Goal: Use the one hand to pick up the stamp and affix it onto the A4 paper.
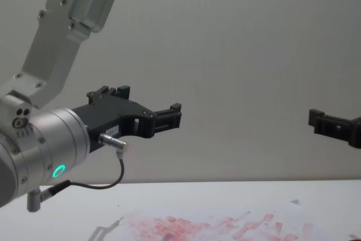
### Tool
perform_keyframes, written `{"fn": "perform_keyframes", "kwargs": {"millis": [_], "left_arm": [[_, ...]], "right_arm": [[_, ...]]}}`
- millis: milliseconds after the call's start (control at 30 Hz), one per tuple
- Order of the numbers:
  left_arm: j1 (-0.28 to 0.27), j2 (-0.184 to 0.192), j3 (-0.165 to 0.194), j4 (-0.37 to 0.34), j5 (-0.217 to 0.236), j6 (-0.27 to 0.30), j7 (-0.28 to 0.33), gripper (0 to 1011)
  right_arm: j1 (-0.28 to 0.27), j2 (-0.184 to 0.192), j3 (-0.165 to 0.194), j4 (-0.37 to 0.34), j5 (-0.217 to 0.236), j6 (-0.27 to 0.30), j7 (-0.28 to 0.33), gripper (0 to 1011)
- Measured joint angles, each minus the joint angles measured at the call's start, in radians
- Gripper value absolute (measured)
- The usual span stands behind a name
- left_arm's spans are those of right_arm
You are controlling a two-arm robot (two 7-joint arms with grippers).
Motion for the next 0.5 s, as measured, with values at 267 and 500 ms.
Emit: {"fn": "perform_keyframes", "kwargs": {"millis": [267,500], "left_arm": [[0.0,0.0,0.0,0.0,0.0,0.0,0.0,1001],[0.0,0.0,0.0,0.0,0.0,0.0,0.0,1001]], "right_arm": [[0.0,0.0,0.0,0.0,-0.001,0.0,0.0,1001],[0.0,0.0,0.0,0.0,-0.001,0.0,0.0,1001]]}}
